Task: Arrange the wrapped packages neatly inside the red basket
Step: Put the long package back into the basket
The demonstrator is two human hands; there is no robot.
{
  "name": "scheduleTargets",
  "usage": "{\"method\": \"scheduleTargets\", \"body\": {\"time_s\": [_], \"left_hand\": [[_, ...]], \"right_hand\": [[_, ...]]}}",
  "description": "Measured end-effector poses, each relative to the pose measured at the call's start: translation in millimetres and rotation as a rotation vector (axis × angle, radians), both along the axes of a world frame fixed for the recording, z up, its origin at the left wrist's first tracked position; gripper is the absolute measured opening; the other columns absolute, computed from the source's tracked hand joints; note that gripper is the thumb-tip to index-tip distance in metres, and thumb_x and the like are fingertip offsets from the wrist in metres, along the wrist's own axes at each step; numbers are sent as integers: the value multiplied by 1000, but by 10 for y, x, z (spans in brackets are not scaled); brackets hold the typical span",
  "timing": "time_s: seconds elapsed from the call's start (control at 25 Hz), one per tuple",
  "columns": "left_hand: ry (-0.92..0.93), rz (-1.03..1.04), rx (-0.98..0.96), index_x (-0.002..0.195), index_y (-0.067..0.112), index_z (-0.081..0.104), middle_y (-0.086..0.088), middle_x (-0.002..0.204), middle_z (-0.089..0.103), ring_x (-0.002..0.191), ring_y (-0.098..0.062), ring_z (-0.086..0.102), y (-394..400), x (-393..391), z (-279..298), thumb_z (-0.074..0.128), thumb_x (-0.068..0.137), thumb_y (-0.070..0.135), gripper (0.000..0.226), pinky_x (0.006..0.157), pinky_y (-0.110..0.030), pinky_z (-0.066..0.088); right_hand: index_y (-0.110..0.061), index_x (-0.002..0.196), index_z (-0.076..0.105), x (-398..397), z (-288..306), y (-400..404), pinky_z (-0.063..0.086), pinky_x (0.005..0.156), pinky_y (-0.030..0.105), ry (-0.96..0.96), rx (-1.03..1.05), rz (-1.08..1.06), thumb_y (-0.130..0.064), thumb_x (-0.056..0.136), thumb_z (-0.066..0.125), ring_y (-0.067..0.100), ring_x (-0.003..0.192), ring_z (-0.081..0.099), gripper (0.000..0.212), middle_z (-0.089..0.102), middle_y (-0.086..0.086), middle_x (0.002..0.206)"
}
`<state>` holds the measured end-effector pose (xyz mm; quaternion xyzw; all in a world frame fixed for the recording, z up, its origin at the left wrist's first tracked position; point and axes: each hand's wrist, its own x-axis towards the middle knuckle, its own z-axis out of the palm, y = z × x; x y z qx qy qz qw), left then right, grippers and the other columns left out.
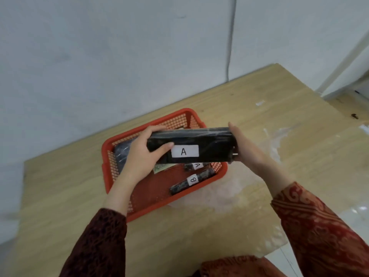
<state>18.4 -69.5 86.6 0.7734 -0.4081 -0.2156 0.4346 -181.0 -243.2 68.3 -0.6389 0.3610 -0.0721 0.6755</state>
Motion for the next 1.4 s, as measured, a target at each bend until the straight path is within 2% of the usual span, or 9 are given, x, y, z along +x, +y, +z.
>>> {"method": "scheduleTargets", "body": {"time_s": [0.08, 0.28, 0.48, 0.64, 0.72, 0.88, 1.08, 1.24, 1.4], "left_hand": [[83, 188, 11, 112, 40, 57, 28, 114, 56, 106, 11, 50, 346, 35, -169, 71, 77, 45, 38, 84, -16, 41], [33, 568, 65, 126, 20, 47, 0, 126, 50, 118, -17, 49, 847, -48, -544, 77, 75, 36, 61, 97, -32, 41], [-41, 290, 391, 147, 24, 25, -12, 152, 12, 139, -25, 22, 1067, -59, -807, 84, 68, 20, 98, 112, -37, 26], [-523, 192, 590, 140, 10, 35, -16, 138, 37, 125, -32, 35, 1028, -26, -884, 86, 62, 23, 94, 103, -41, 36], [-617, 148, 659, 132, 8, 42, -13, 128, 46, 117, -31, 41, 1010, -6, -918, 87, 58, 30, 90, 99, -39, 36], [-658, 107, 731, 130, 9, 44, -10, 125, 48, 116, -29, 41, 999, 45, -991, 86, 57, 35, 87, 96, -36, 34], [-705, 67, 806, 125, 10, 45, -9, 125, 46, 116, -27, 42, 949, 106, -1069, 85, 58, 38, 83, 94, -35, 37], [-636, 41, 820, 120, 11, 41, -10, 119, 51, 110, -28, 48, 894, 127, -1087, 88, 56, 30, 81, 77, -37, 47], [-575, 19, 804, 125, 12, 44, -11, 122, 48, 115, -28, 44, 905, 166, -1108, 81, 66, 38, 75, 76, -38, 48]], "right_hand": [[-50, 104, 62, 177, 1, 148, 56, 75, 26, -66, -24, 152, -80, 77, 31, 5, 96, 67, 51, 71, -17, 102], [-18, 117, 55, 696, -345, 491, 61, 61, 31, 24, -174, 223, -38, 88, 61, 16, 86, 70, 36, 64, 5, 110], [-11, 114, 49, 918, -698, 667, 60, 74, 42, 210, -177, 240, -36, 90, 59, 22, 90, 66, 36, 61, 6, 104], [-4, 111, 50, 931, -867, 721, 52, 84, 43, 348, -527, 263, -40, 85, 64, 28, 99, 58, 46, 58, 10, 104], [-4, 110, 52, 948, -891, 735, 51, 88, 43, 344, -571, 280, -38, 84, 66, 29, 103, 56, 45, 58, 14, 111], [-6, 117, 47, 946, -914, 782, 50, 89, 41, 295, -612, 337, -27, 83, 70, 28, 108, 56, 46, 59, 14, 116], [-10, 110, 44, 908, -930, 839, 38, 65, 29, 292, -804, 397, -21, 83, 68, 20, 83, 51, 37, 57, 12, 108], [-10, 109, 59, 910, -865, 825, 39, 73, 28, 316, -851, 504, -15, 86, 63, 24, 90, 56, 23, 55, 13, 113], [-6, 122, 60, 878, -762, 831, 44, 94, 35, 343, -869, 621, -14, 90, 57, 31, 104, 58, 33, 49, 15, 123]]}}
